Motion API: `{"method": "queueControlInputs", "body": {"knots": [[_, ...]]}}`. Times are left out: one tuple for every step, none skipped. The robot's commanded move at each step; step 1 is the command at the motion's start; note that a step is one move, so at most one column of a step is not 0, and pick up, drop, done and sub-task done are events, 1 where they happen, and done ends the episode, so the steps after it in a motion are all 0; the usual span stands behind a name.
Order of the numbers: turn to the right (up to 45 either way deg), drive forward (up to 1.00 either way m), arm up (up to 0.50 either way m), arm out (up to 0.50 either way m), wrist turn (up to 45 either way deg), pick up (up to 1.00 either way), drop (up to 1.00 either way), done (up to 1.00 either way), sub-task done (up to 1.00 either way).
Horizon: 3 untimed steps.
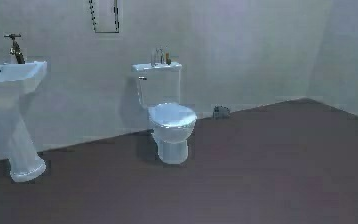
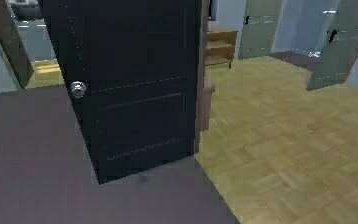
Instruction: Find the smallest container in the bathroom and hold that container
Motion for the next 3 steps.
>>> {"method": "queueControlInputs", "body": {"knots": [[45.0,0.00,0.00,0.00,0.0,0.00,0.00,0.00,0.00],[15.0,0.00,0.00,0.00,0.0,0.00,0.00,0.00,0.00],[0.0,0.05,0.00,0.00,0.0,0.00,0.00,0.00,0.00]]}}
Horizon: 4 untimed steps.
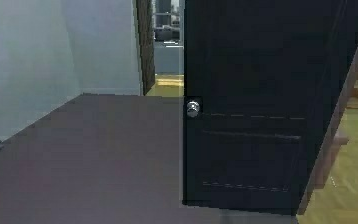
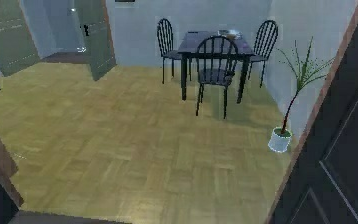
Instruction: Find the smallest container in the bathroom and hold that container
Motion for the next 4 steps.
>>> {"method": "queueControlInputs", "body": {"knots": [[-45.0,0.00,0.00,0.00,0.0,0.00,0.00,0.00,0.00],[-42.0,0.00,0.00,0.00,0.0,0.00,0.00,0.00,0.00],[0.0,0.15,0.00,0.00,0.0,0.00,0.00,0.00,0.00],[45.0,0.00,0.00,0.00,0.0,0.00,0.00,0.00,0.00]]}}
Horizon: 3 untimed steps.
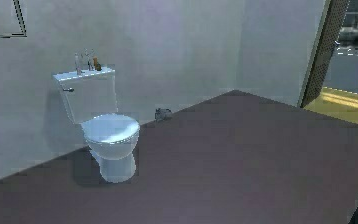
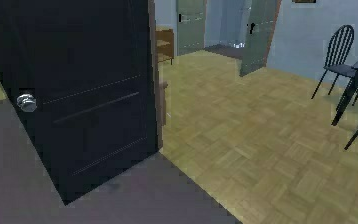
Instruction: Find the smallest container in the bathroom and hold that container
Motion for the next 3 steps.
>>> {"method": "queueControlInputs", "body": {"knots": [[9.0,0.00,0.00,0.00,0.0,0.00,0.00,0.00,0.00],[0.0,1.00,0.00,0.00,0.0,0.00,0.00,0.00,0.00],[3.0,0.00,0.00,0.00,0.0,0.00,0.00,0.00,0.00]]}}
